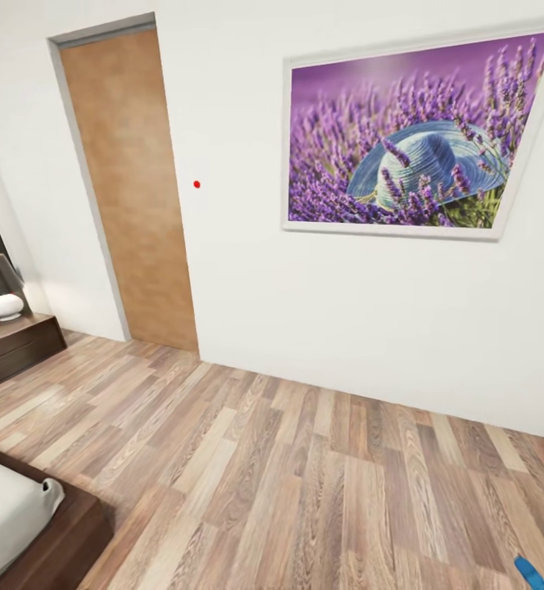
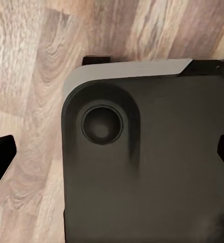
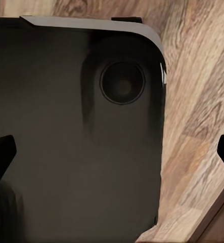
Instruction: In the bedroom, move the book from the bed onto either nightstand, and place the two sandals side by side next to the bed.
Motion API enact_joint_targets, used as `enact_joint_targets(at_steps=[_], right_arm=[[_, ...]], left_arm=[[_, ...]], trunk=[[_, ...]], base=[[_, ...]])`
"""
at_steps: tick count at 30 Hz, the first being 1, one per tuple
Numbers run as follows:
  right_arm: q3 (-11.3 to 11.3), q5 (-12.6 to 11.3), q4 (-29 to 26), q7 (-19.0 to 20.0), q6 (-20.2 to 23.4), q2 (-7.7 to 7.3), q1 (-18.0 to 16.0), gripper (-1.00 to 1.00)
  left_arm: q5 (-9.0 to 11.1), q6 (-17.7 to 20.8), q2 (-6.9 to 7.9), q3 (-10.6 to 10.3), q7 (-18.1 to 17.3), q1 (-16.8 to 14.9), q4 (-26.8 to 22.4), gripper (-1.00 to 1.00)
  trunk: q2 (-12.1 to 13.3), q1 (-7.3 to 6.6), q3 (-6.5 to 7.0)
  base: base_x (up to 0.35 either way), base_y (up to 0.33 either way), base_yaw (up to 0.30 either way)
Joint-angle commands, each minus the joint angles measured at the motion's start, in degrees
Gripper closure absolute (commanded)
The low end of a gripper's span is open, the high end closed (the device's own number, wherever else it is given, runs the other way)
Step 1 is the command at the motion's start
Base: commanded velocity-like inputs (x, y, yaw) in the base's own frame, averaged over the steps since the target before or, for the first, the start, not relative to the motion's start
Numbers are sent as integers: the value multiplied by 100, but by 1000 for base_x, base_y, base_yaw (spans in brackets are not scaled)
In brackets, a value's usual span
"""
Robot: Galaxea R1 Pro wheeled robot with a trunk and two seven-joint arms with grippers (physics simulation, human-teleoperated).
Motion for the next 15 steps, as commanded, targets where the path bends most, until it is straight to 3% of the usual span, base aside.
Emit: enact_joint_targets(at_steps=[1,7,15], right_arm=[[-2,-4,6,-5,-19,1,-4,-100],[-2,-6,6,-5,-12,1,-4,-100],[-2,-6,6,-5,-3,1,-4,-100]], left_arm=[[2,-7,0,-1,2,3,-8,-100],[2,-7,0,-1,2,3,-9,-100],[1,-12,-2,3,2,3,-8,-100]], trunk=[[-3,-2,-4],[-3,-2,6],[-3,-2,23]], base=[[-190,233,-187],[-192,191,-248],[-53,42,-275]])
